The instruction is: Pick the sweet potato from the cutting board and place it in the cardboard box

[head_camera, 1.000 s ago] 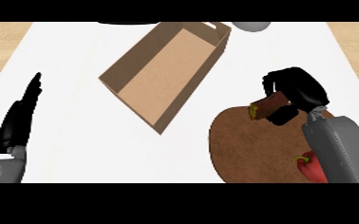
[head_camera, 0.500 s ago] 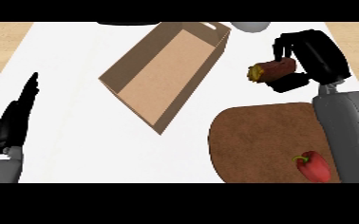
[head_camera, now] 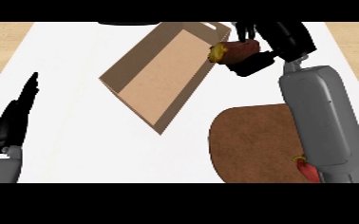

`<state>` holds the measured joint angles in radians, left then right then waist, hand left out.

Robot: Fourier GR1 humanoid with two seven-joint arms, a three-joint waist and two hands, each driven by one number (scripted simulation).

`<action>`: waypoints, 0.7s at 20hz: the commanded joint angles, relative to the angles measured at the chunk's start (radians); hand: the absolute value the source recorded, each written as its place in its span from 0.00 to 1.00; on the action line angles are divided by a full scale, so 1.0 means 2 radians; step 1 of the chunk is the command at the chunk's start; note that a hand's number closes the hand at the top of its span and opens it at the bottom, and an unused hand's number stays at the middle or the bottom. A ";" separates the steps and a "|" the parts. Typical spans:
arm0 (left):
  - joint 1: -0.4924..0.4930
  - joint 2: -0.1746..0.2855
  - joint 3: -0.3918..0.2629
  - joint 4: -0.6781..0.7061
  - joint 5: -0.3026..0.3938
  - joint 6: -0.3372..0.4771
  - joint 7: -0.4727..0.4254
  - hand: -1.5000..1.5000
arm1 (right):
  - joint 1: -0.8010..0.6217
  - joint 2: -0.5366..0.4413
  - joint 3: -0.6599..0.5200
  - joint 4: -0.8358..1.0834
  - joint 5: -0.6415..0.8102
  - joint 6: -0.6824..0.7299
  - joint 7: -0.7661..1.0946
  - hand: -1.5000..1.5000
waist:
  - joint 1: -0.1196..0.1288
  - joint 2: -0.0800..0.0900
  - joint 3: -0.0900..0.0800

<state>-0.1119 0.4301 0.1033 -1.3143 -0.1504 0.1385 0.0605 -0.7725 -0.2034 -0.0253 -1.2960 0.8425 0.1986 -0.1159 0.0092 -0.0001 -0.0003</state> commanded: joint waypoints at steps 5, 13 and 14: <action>-0.004 -0.010 0.000 0.001 -0.010 0.000 -0.003 0.50 | -0.124 0.098 -0.008 0.107 -0.004 -0.032 0.094 1.00 | 0.007 0.002 0.000; -0.023 -0.003 0.012 0.014 -0.008 -0.012 -0.006 0.50 | -0.230 0.101 -0.035 0.308 -0.054 -0.104 0.072 1.00 | 0.015 0.006 0.000; -0.020 -0.012 0.001 0.011 -0.016 -0.008 -0.012 0.50 | -0.258 0.101 -0.027 0.328 -0.069 -0.113 0.090 1.00 | 0.021 0.007 0.000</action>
<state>-0.1404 0.4033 0.0985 -1.3114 -0.1804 0.1318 0.0620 -1.1699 -0.0129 -0.0769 -0.7970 0.7486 0.0321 0.0435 0.0379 0.0097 -0.0006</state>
